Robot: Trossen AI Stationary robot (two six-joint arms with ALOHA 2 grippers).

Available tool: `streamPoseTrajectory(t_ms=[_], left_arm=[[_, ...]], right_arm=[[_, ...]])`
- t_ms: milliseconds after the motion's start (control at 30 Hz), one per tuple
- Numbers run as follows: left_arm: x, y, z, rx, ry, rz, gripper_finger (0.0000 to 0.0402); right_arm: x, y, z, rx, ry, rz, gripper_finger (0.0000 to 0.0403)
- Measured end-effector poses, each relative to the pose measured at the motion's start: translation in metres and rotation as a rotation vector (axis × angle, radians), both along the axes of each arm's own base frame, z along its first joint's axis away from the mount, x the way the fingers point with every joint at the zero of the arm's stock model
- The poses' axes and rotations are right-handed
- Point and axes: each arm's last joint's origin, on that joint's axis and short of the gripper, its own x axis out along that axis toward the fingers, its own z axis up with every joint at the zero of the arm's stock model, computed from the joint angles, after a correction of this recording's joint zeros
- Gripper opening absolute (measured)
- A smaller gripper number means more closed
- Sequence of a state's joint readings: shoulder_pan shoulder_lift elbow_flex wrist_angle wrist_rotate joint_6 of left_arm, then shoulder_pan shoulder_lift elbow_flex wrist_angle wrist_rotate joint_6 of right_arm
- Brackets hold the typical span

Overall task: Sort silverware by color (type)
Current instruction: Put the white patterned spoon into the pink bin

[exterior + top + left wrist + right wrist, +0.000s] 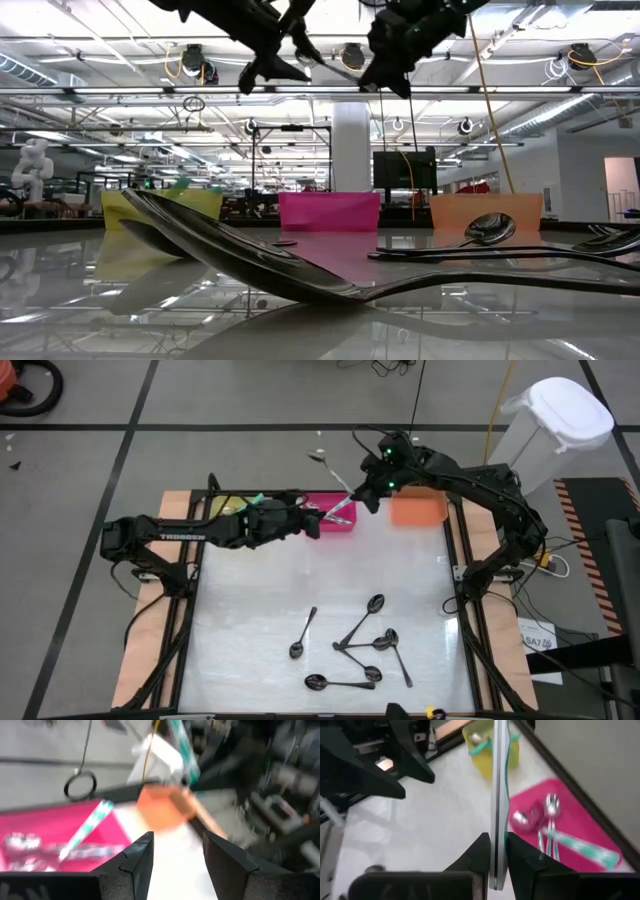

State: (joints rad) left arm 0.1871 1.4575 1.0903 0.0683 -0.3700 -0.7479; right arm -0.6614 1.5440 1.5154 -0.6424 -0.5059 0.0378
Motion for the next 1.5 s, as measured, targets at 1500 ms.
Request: streamPoseTrajectory(t_ms=[1500], left_arm=[[-0.054,-0.009,0.013,0.026,0.315,-0.468,0.0170]], right_arm=[[0.050,-0.062,-0.099,0.781,0.495,-0.112,0.0045]])
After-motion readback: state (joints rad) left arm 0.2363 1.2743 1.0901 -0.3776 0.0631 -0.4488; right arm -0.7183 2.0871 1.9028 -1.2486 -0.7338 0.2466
